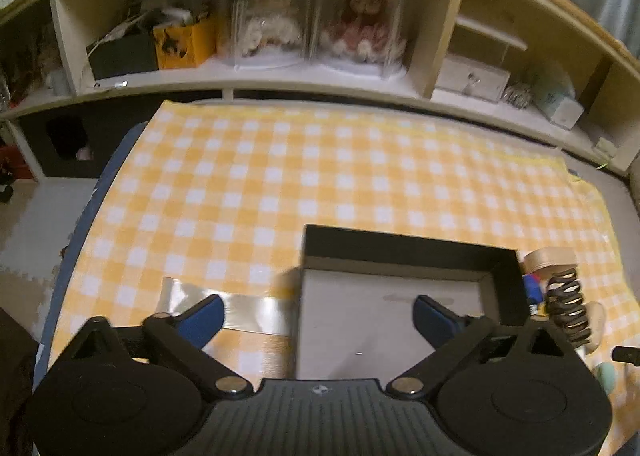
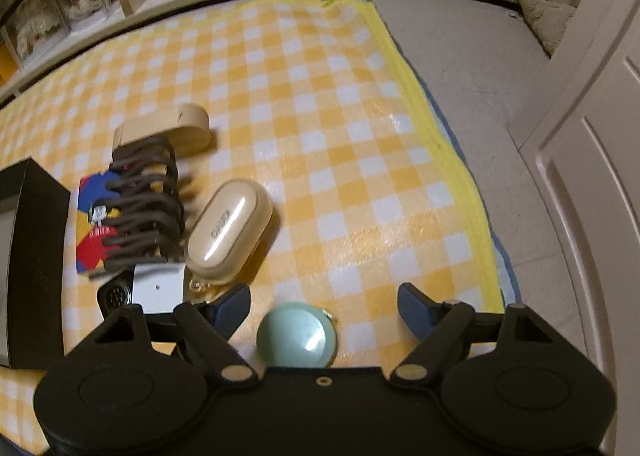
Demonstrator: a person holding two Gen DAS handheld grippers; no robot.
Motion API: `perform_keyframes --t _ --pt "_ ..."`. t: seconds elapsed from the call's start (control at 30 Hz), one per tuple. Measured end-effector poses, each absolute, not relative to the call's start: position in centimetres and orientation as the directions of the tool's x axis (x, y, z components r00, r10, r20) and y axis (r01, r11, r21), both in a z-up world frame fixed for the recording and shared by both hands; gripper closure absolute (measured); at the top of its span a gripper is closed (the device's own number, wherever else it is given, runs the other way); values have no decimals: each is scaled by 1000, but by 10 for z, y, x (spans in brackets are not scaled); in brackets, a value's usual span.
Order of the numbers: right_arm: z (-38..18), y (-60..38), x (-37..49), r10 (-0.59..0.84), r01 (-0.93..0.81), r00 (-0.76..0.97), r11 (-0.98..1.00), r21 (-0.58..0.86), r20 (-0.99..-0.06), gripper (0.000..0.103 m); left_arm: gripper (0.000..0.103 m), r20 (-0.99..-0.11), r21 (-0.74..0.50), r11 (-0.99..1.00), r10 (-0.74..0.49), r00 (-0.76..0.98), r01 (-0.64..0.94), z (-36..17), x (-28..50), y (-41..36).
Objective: Organize rigid objects
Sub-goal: 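Reach the right gripper to the mint-green compact and grasp it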
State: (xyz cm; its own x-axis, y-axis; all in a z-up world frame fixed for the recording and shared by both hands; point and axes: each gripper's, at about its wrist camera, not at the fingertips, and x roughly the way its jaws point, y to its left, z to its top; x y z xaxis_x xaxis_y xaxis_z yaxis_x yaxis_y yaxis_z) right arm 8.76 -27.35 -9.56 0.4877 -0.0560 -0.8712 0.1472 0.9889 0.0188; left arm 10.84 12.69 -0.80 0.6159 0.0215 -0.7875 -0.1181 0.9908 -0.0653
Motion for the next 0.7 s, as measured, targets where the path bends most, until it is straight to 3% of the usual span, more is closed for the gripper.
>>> perform_keyframes --t 0.13,0.43,0.5,0.57,0.7 --pt "-97 -275 87 -21 158 459 986 58 -888 28 23 -815 -16 989 71 575 -146 -20 118 140" --pt "-106 -274 88 0 225 402 969 99 -915 36 54 -861 -84 990 -14 508 -114 -35 121 153" --pt "-109 -270 89 -6 229 390 969 90 -921 40 63 -865 -74 994 -23 501 -83 -36 120 147" --pt "-112 -266 91 -20 234 380 969 75 -925 41 79 -876 -48 997 -11 483 -65 -41 120 142" --pt "-116 -262 93 -31 238 367 969 62 -930 44 86 -884 -39 998 -13 467 -45 -45 119 138"
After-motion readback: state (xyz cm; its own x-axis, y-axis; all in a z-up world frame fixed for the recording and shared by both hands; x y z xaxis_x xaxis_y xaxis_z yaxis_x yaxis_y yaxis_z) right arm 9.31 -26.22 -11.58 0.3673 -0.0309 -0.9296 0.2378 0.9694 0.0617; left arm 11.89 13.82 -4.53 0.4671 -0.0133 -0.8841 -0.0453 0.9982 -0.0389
